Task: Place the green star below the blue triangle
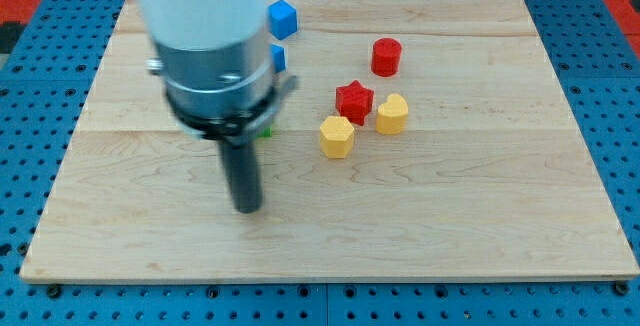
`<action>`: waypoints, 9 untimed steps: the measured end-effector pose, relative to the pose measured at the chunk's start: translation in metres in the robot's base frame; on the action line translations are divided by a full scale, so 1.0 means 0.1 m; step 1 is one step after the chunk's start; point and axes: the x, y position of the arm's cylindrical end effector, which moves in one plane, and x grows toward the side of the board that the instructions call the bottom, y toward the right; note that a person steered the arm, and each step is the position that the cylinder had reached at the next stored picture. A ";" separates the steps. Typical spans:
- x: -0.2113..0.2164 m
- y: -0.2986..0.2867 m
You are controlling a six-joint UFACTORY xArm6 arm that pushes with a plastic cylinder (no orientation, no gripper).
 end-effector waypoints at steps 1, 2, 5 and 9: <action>-0.25 -0.11; -0.47 0.37; -1.00 0.12; -1.71 -0.52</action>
